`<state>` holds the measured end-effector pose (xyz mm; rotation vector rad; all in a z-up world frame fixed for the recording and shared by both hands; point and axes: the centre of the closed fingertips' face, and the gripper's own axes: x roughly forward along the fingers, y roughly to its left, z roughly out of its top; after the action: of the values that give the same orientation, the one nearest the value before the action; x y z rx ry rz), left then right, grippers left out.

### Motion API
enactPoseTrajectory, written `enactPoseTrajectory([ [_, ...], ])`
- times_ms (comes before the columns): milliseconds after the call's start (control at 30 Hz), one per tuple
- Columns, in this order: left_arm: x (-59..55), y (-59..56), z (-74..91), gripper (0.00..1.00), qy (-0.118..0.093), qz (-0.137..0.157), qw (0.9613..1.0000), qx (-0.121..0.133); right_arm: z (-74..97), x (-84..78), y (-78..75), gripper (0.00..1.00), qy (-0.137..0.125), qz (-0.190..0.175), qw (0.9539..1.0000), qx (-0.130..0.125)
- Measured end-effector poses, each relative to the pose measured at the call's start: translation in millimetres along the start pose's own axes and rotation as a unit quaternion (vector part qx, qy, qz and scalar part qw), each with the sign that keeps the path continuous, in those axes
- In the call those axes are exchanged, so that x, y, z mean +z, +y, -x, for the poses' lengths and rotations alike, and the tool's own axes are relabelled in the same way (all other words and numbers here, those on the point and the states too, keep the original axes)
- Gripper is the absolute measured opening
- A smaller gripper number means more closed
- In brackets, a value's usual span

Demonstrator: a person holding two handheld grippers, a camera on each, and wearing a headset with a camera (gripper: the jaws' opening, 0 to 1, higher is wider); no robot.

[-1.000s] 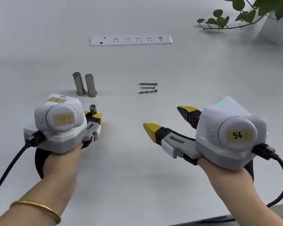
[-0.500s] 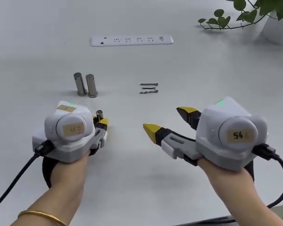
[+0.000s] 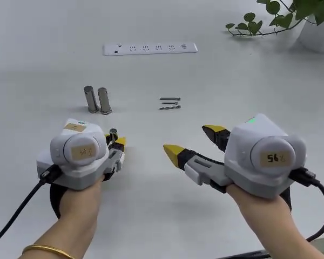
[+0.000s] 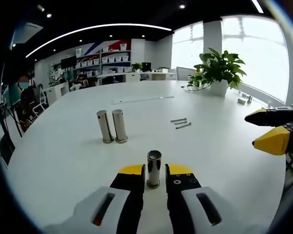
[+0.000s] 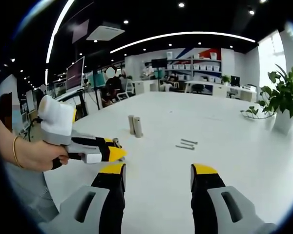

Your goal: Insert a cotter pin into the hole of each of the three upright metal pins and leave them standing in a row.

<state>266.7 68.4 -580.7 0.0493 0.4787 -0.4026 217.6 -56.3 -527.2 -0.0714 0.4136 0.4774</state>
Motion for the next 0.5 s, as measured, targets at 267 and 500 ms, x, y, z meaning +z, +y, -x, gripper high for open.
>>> enactPoseTrajectory([
  [267, 2.7, 0.4, 7.3, 0.31, -0.001, 0.004, 0.9999, -0.010, 4.1, 5.4, 0.7, 0.49, 0.009, -0.023, 0.9991, 0.035],
  [500, 9.1, -5.2, 22.7, 0.50, -0.006, 0.000, 0.9991, -0.042, 1.1, 11.7, -11.3, 0.43, 0.033, -0.004, 0.9973, 0.065],
])
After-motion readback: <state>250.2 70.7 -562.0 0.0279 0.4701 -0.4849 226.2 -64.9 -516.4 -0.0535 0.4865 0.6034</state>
